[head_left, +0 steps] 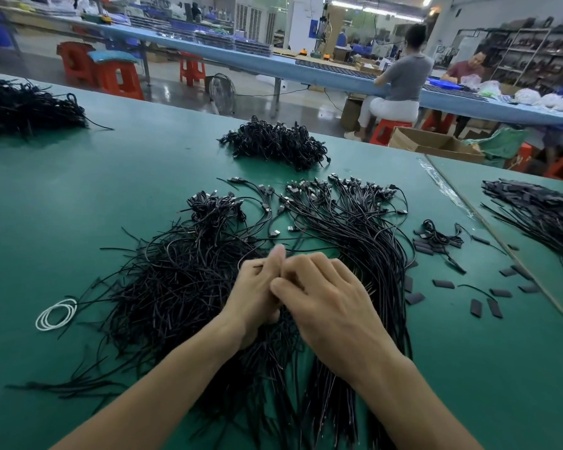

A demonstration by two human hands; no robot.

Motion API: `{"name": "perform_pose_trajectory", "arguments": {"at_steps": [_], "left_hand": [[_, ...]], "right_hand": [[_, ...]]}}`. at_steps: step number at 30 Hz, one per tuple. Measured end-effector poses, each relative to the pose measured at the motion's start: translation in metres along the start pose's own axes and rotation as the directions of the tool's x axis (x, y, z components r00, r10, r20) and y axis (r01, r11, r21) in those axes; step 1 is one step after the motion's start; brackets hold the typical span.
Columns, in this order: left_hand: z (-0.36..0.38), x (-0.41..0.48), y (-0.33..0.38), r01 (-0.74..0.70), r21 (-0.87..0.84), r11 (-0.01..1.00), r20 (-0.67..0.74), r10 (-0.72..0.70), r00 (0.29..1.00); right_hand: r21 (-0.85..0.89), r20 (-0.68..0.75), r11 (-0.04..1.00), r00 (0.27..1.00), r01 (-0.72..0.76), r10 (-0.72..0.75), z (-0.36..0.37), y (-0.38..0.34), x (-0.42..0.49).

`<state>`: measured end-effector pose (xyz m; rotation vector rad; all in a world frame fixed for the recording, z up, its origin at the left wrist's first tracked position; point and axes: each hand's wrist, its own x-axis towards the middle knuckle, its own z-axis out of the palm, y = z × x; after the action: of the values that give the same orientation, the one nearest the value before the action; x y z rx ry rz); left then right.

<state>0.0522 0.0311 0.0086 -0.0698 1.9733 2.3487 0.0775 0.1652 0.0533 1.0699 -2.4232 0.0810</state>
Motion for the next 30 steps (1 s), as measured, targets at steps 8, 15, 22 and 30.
{"name": "perform_pose_trajectory", "arguments": {"at_steps": [8, 15, 22, 30], "left_hand": [[-0.007, -0.002, 0.005, 0.437, -0.085, 0.895, 0.326, -0.39, 0.861], [-0.023, -0.006, 0.009, 0.16, 0.283, 0.946, 0.592, -0.303, 0.747], [-0.019, -0.008, 0.005, 0.245, 0.341, 0.907, 0.558, -0.406, 0.724], [-0.013, -0.008, 0.004, 0.266, 0.414, 0.871, 0.479, -0.457, 0.75]], "right_hand": [[0.199, 0.159, 0.961, 0.974, -0.191, 0.16, -0.001, 0.007, 0.009], [0.427, 0.323, 0.839, 0.923, -0.338, 0.208, -0.007, 0.015, 0.006], [0.349, 0.362, 0.899, 0.923, -0.265, 0.131, -0.011, 0.013, 0.005], [0.167, 0.338, 0.973, 0.936, -0.159, 0.095, -0.014, 0.006, 0.002]]}}
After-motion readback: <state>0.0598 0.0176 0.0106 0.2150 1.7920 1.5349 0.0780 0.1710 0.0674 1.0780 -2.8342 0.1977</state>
